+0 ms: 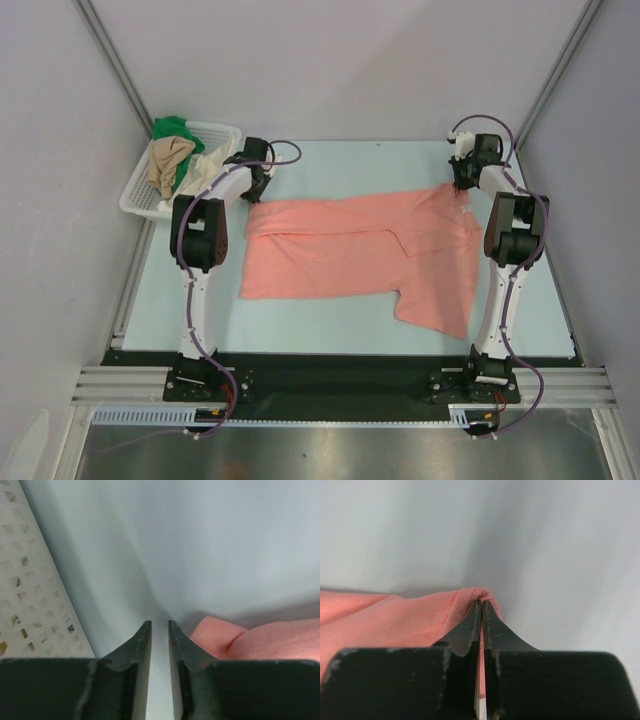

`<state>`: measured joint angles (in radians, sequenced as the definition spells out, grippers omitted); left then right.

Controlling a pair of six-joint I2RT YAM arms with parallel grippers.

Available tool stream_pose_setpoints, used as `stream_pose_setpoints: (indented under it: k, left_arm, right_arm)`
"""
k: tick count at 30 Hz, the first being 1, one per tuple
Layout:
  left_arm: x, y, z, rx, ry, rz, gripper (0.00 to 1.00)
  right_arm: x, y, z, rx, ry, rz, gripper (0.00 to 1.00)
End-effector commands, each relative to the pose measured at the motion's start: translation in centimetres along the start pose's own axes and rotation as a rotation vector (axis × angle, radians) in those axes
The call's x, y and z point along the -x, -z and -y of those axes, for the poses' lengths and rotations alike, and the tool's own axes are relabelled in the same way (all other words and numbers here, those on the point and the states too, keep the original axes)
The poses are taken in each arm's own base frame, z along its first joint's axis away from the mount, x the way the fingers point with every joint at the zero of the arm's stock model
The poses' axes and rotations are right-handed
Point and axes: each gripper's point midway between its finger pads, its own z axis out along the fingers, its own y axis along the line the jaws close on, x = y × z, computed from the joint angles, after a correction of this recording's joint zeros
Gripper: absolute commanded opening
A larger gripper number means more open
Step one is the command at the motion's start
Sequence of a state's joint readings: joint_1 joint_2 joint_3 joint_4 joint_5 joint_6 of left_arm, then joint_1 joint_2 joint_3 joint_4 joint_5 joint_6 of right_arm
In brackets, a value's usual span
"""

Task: Fold and stack the t-shirts
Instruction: Fold the tshirt

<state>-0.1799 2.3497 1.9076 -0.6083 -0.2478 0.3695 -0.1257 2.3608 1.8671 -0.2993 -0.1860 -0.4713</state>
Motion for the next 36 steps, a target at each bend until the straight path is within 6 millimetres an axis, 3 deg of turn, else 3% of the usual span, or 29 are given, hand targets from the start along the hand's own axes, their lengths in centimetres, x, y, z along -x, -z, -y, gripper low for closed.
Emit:
stream_pose_setpoints:
  k: [1, 5, 9, 10, 13, 16, 20, 31, 36]
  left_arm:
    - [1.0, -0.1, -1.3, 0.040, -0.002, 0.020, 0.28]
    - [2.9, 2.7, -2.7, 0.062, 0.028, 0.085, 0.45]
    - [3.3, 5.8, -0.7, -0.085, 0.073, 0.117, 0.58]
    - [3.0, 6.1, 0.9, -0.164, 0.098, 0.117, 0.60]
    - [1.5, 6.5, 3.1, -0.254, 0.126, 0.077, 0.62]
    - [0.5, 5.9, 2.9, -0.207, 0.144, 0.042, 0.55]
    - [0.9, 5.7, 2.2, -0.168, 0.154, 0.050, 0.45]
    - [-1.1, 3.3, 4.3, -0.229, 0.138, -0.022, 0.38]
    - [-1.7, 2.0, 4.6, -0.236, 0.134, -0.045, 0.21]
  right_arm:
    - [2.4, -0.3, 2.4, -0.082, 0.014, 0.065, 0.00]
    - [2.7, -0.5, 2.7, -0.090, 0.012, 0.073, 0.00]
    - [2.6, -0.1, 2.8, -0.092, 0.012, 0.071, 0.00]
    - [2.5, 0.0, 2.8, -0.093, 0.010, 0.070, 0.00]
    - [2.4, 0.3, 2.6, -0.086, 0.011, 0.067, 0.00]
    - [2.1, 0.3, 2.2, -0.074, 0.010, 0.060, 0.00]
    - [2.0, 0.5, 1.3, -0.061, 0.023, 0.053, 0.00]
    - [1.9, 0.8, 0.6, -0.051, 0.047, 0.046, 0.00]
    - [1.5, 0.7, 0.4, -0.044, 0.051, 0.034, 0.00]
